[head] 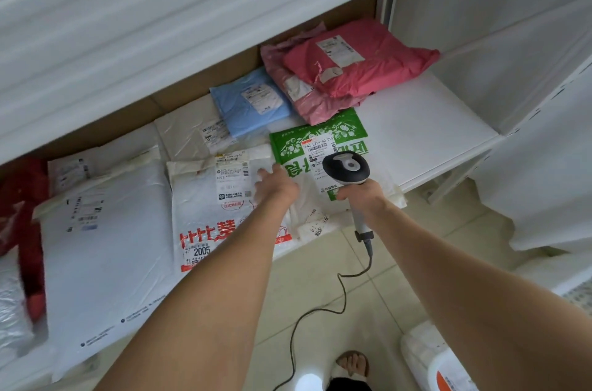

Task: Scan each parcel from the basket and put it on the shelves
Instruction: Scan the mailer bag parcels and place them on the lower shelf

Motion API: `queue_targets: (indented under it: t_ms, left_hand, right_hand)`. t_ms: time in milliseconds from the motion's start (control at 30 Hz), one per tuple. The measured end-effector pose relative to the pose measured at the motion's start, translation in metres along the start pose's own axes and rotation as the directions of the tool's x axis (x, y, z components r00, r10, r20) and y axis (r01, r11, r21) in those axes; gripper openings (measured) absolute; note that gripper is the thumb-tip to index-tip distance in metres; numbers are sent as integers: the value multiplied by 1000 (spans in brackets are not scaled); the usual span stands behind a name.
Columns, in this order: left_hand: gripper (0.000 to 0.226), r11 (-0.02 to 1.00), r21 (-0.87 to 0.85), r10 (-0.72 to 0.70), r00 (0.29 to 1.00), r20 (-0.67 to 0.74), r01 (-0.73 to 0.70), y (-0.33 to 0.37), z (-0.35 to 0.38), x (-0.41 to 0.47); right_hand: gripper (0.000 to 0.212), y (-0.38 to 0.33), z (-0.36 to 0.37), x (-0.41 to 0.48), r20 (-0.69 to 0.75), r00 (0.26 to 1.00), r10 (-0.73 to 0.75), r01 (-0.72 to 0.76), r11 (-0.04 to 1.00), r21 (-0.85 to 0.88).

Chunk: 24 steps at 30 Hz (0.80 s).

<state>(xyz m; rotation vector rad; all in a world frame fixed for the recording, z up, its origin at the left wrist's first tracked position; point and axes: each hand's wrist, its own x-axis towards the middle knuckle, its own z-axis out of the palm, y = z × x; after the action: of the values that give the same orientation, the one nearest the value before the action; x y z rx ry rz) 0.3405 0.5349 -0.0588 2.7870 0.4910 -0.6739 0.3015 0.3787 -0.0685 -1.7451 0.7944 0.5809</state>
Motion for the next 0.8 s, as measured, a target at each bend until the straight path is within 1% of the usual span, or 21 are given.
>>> queue_targets:
  t_ms: [33, 67, 100, 167, 233, 300, 400, 433, 500, 600, 700, 800]
  left_hand:
    - [65, 993, 47, 105, 994, 12, -106, 2, 2, 0]
    - [68, 977, 88, 190, 980, 58, -194, 4, 4, -1]
    - [68, 967, 108, 216, 968, 125, -230, 5, 7, -2]
    - [68, 967, 145, 175, 957, 230, -211, 6, 13, -3]
    - [71, 967, 173, 135, 954, 267, -185, 4, 16, -5]
    - [73, 972, 162, 120, 950, 288, -172, 3, 15, -9]
    - [70, 989, 67, 110, 961, 254, -131, 7, 9, -14]
    - [65, 990, 49, 121, 970, 208, -134, 10, 6, -18]
    - [55, 983, 59, 164, 980, 109, -171, 20, -2, -28]
    - [50, 964, 88, 249, 967, 53, -252, 39, -15, -45]
    - [50, 947, 109, 296, 953, 62, -301, 60, -26, -67]
    - [51, 930, 128, 335, 938, 91, -345, 86, -30, -93]
  right_hand:
    - [11, 1, -2, 0, -3, 1000, 3, -3, 1000, 19]
    - [11, 2, -3, 0, -4, 1000, 5, -5, 999, 38]
    - [12, 2, -3, -1, -4, 1000, 9, -8, 999, 52]
    - [12, 3, -4, -2, 2, 1000, 23, -23, 998, 51]
    - [17, 5, -4, -2, 14, 999, 32, -33, 999, 40]
    - [20, 5, -4, -4, 29, 999, 28, -29, 998, 64]
    - [13, 4, -8, -10, 16, 1000, 22, -24, 990, 140]
    - [17, 4, -11, -15, 14, 1000, 19, -21, 983, 181]
    - [26, 3, -17, -27, 14, 1000, 13, -16, 966, 258]
    - [25, 4, -29, -51, -7, 999, 47, -42, 933, 356]
    - [15, 7, -45, -76, 0, 996, 87, -74, 843, 533]
    - [17, 15, -67, -102, 31, 995, 94, -87, 689, 720]
